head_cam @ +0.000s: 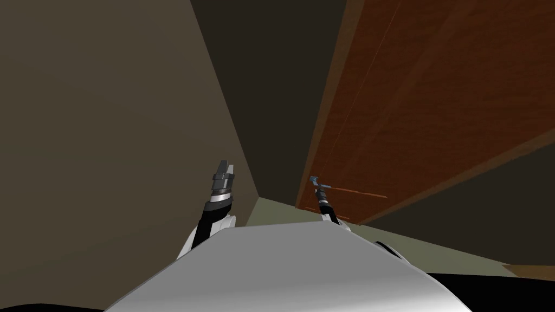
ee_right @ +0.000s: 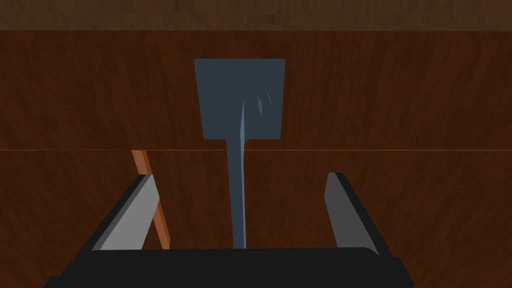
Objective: Pull the door open
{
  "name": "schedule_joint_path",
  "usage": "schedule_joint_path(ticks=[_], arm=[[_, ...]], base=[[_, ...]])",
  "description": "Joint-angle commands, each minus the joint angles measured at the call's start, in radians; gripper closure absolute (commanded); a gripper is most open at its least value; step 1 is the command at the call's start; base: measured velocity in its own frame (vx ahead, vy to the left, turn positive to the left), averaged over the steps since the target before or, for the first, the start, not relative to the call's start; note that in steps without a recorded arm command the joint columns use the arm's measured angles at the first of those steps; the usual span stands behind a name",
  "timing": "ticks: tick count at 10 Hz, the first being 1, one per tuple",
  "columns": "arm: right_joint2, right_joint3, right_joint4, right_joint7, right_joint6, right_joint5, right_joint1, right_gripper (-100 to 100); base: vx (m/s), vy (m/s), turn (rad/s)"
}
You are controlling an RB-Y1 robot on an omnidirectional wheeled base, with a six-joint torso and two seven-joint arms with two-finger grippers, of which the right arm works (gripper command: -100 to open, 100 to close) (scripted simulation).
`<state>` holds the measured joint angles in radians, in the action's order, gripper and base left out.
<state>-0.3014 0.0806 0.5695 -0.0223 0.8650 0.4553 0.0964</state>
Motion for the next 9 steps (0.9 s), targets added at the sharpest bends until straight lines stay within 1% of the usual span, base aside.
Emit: schedule_joint_path(ticks=[1,2,3,4,5,6,7,9], arm=[[-0.014,-0.007,0.037,-0.008,-0.009,0.004,-0.032,-100],[-0.036,-0.015,0.027,-0.031,-0.001,0.008,-0.042,-100],[-0.036,-0.015,0.018,-0.031,-0.001,0.008,-0.042,-100],[-0.036,-0.015,0.017,-0.031,-0.001,0.008,-0.042,-100],[-0.036,-0.015,0.027,-0.031,-0.001,0.008,-0.042,-100],[-0.036,-0.015,0.016,-0.033,0.003,0.008,-0.039,-100],[-0.036,-0.015,0.016,-0.033,0.003,0.008,-0.039,100],[-0.036,-0.015,0.016,-0.033,0.003,0.008,-0.039,100]], base=[[0.146,-0.03,0.082],[0.164,-0.01,0.121],[0.137,-0.021,0.058],[0.048,-0.013,-0.009],[-0.007,-0.001,-0.01],[-0.006,0.001,-0.001],[0.0,0.0,0.0],[0.0,0.0,0.0]])
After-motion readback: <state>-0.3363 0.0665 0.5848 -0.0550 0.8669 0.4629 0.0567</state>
